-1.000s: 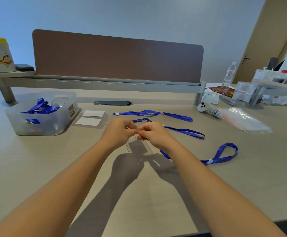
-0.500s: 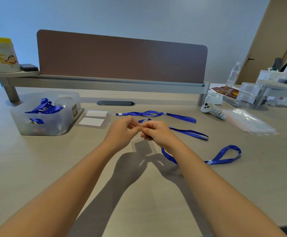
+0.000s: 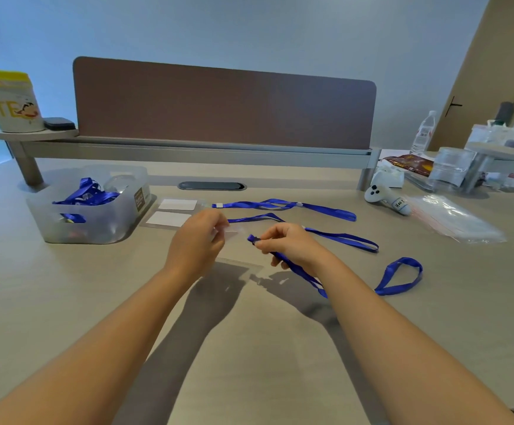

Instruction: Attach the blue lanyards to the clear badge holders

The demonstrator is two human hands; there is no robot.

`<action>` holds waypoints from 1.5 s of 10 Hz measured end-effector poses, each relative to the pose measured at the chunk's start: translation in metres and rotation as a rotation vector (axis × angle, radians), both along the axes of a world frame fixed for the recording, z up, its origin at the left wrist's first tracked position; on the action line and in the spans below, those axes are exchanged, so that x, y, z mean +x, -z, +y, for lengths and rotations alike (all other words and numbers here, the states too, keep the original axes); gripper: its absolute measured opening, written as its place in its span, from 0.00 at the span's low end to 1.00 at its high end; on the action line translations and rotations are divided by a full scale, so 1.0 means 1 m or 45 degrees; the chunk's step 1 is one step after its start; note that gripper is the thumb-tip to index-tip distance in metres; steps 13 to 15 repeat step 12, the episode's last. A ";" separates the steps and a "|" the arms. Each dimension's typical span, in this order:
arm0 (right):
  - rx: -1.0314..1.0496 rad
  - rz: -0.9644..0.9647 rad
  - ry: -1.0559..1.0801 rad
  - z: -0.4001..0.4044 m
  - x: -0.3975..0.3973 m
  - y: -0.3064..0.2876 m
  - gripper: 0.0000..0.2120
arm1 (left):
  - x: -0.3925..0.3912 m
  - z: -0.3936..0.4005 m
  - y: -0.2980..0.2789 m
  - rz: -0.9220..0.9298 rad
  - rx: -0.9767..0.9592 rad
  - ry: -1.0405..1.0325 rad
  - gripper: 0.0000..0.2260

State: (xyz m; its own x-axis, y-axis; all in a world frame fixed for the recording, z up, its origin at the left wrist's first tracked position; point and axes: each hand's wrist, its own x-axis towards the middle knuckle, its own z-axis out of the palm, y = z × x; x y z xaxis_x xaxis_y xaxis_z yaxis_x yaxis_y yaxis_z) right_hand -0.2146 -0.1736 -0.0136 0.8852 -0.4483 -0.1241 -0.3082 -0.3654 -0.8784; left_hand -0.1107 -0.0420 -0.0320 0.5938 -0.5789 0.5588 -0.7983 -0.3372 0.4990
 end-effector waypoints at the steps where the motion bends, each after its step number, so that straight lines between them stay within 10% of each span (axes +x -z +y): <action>1: -0.098 0.113 0.059 -0.004 0.004 0.006 0.08 | 0.009 0.010 0.008 -0.076 0.197 -0.049 0.05; 6: -0.867 0.432 0.049 0.003 0.013 0.041 0.20 | 0.028 0.010 0.057 0.245 1.087 -0.206 0.39; 15: -1.045 0.568 -0.124 -0.052 0.058 0.078 0.29 | 0.087 0.029 0.069 0.197 0.785 -0.336 0.28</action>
